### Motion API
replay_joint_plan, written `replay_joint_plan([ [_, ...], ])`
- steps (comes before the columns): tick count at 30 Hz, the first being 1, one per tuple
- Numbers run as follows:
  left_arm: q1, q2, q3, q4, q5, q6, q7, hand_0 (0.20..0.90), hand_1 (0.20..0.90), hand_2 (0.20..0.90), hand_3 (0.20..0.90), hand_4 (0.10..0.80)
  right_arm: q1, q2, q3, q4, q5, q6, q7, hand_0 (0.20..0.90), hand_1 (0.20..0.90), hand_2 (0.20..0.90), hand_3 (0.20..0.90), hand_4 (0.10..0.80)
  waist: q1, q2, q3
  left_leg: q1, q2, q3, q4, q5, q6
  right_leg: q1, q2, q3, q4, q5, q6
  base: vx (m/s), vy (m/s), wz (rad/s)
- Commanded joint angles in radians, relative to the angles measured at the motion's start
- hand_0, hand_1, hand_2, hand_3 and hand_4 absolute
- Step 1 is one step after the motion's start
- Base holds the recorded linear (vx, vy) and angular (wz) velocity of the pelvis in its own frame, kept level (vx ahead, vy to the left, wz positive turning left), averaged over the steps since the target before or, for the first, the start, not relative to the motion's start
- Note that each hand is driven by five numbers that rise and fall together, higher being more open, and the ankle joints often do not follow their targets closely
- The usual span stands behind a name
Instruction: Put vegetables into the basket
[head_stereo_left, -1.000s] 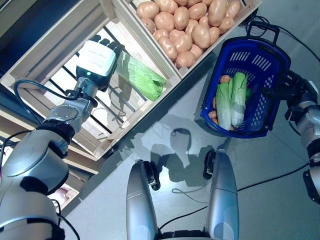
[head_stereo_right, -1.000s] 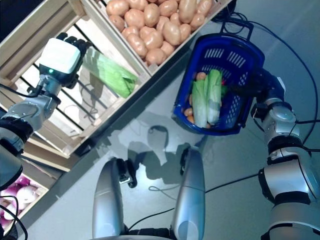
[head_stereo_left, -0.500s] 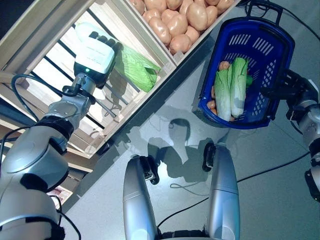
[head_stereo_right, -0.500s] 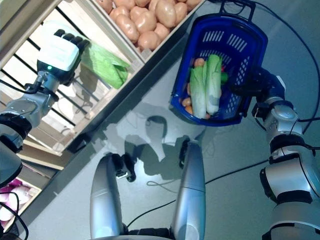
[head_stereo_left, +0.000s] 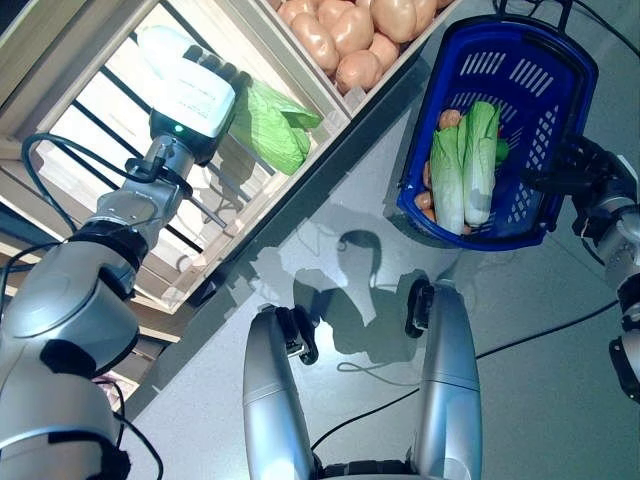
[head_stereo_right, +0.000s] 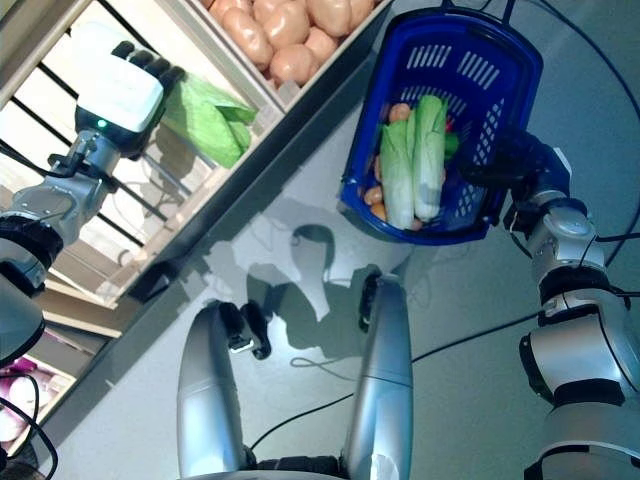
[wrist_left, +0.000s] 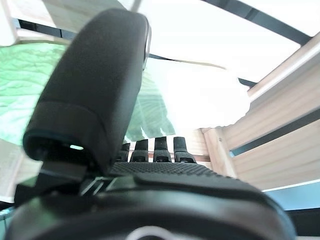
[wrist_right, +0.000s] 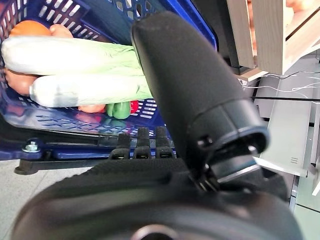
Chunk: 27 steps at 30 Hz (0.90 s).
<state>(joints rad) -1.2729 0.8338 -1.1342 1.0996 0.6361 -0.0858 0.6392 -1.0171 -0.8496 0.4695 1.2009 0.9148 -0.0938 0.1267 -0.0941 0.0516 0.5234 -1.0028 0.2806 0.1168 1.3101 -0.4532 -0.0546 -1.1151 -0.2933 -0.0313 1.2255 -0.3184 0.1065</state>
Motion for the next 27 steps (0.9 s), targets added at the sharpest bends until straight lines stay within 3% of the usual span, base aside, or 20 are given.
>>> replay_joint_plan([
  [1,-0.179,0.024,-0.062,-0.011,0.063,-0.059,0.051,0.9,0.9,0.9,0.9,0.8,-0.099,-0.031,-0.02,-0.03,0.043,-0.11,0.013,0.9,0.9,0.9,0.9,0.8,-0.019,-0.037,-0.003,-0.046,0.036,-0.053,-0.025,-0.02,-0.092,0.074,-0.105,0.023,-0.081,0.049,0.071,0.0,0.0,0.0],
  [8,-0.198,0.008,-0.097,-0.061,0.053,-0.184,-0.017,0.9,0.9,0.9,0.9,0.8,-0.101,-0.021,-0.023,-0.044,0.034,-0.111,0.007,0.9,0.9,0.9,0.9,0.8,-0.027,-0.037,-0.003,-0.054,0.039,-0.05,-0.02,-0.025,-0.088,0.064,-0.104,0.025,-0.079,0.052,0.075,-0.002,0.001,0.0],
  [12,-0.199,0.003,-0.114,-0.069,0.022,-0.214,-0.054,0.9,0.9,0.9,0.9,0.8,-0.102,-0.023,-0.027,-0.037,0.041,-0.11,0.005,0.9,0.9,0.9,0.9,0.8,-0.03,-0.038,-0.003,-0.055,0.041,-0.048,-0.02,-0.024,-0.086,0.066,-0.102,0.027,-0.081,0.054,0.077,0.0,0.0,0.0],
  [14,-0.198,-0.002,-0.114,-0.063,0.007,-0.254,-0.081,0.9,0.9,0.9,0.9,0.8,-0.1,-0.021,-0.032,-0.026,0.04,-0.116,0.008,0.9,0.9,0.9,0.9,0.8,-0.03,-0.039,-0.003,-0.054,0.044,-0.048,-0.019,-0.023,-0.085,0.067,-0.101,0.028,-0.08,0.054,0.078,0.0,0.0,0.0],
  [15,-0.202,-0.006,-0.122,-0.066,-0.017,-0.318,-0.11,0.9,0.9,0.9,0.9,0.8,-0.101,-0.024,-0.036,-0.018,0.047,-0.114,0.015,0.9,0.9,0.9,0.9,0.8,-0.032,-0.04,-0.003,-0.055,0.048,-0.048,-0.018,-0.023,-0.083,0.067,-0.101,0.029,-0.08,0.054,0.078,0.0,0.0,0.0],
  [17,-0.203,-0.007,-0.132,-0.072,-0.034,-0.303,-0.127,0.9,0.9,0.9,0.9,0.8,-0.096,-0.027,-0.037,-0.017,0.054,-0.111,0.021,0.9,0.9,0.9,0.9,0.8,-0.033,-0.041,-0.003,-0.054,0.048,-0.047,-0.018,-0.022,-0.082,0.07,-0.098,0.029,-0.082,0.056,0.078,0.0,0.0,0.0],
  [20,-0.194,-0.012,-0.12,-0.061,-0.12,-0.136,-0.241,0.9,0.9,0.9,0.9,0.8,-0.087,-0.035,-0.047,-0.009,0.07,-0.111,0.043,0.9,0.9,0.9,0.9,0.8,-0.032,-0.043,-0.003,-0.049,0.05,-0.048,-0.017,-0.018,-0.078,0.075,-0.098,0.029,-0.079,0.055,0.078,0.0,0.0,0.0],
  [21,-0.187,-0.016,-0.106,-0.044,-0.146,-0.08,-0.264,0.858,0.858,0.858,0.858,0.772,-0.088,-0.035,-0.052,-0.003,0.075,-0.111,0.051,0.9,0.9,0.9,0.9,0.8,-0.03,-0.045,-0.003,-0.049,0.051,-0.05,-0.015,-0.018,-0.078,0.076,-0.098,0.03,-0.077,0.053,0.079,0.0,0.0,0.0],
  [22,-0.177,-0.021,-0.085,-0.018,-0.168,-0.048,-0.278,0.3,0.3,0.3,0.3,0.4,-0.089,-0.032,-0.058,0.004,0.075,-0.114,0.057,0.9,0.9,0.9,0.9,0.8,-0.028,-0.046,-0.003,-0.048,0.053,-0.05,-0.014,-0.018,-0.077,0.077,-0.098,0.029,-0.076,0.051,0.078,-0.012,-0.034,-0.01],
  [27,-0.135,-0.032,-0.006,0.044,-0.18,-0.005,-0.255,0.3,0.3,0.3,0.3,0.4,-0.089,-0.026,-0.07,0.003,0.081,-0.113,0.059,0.9,0.9,0.9,0.9,0.8,-0.018,-0.051,-0.003,-0.041,0.056,-0.053,-0.019,-0.012,-0.077,0.086,-0.102,0.02,-0.076,0.048,0.071,-0.019,-0.039,-0.01],
])
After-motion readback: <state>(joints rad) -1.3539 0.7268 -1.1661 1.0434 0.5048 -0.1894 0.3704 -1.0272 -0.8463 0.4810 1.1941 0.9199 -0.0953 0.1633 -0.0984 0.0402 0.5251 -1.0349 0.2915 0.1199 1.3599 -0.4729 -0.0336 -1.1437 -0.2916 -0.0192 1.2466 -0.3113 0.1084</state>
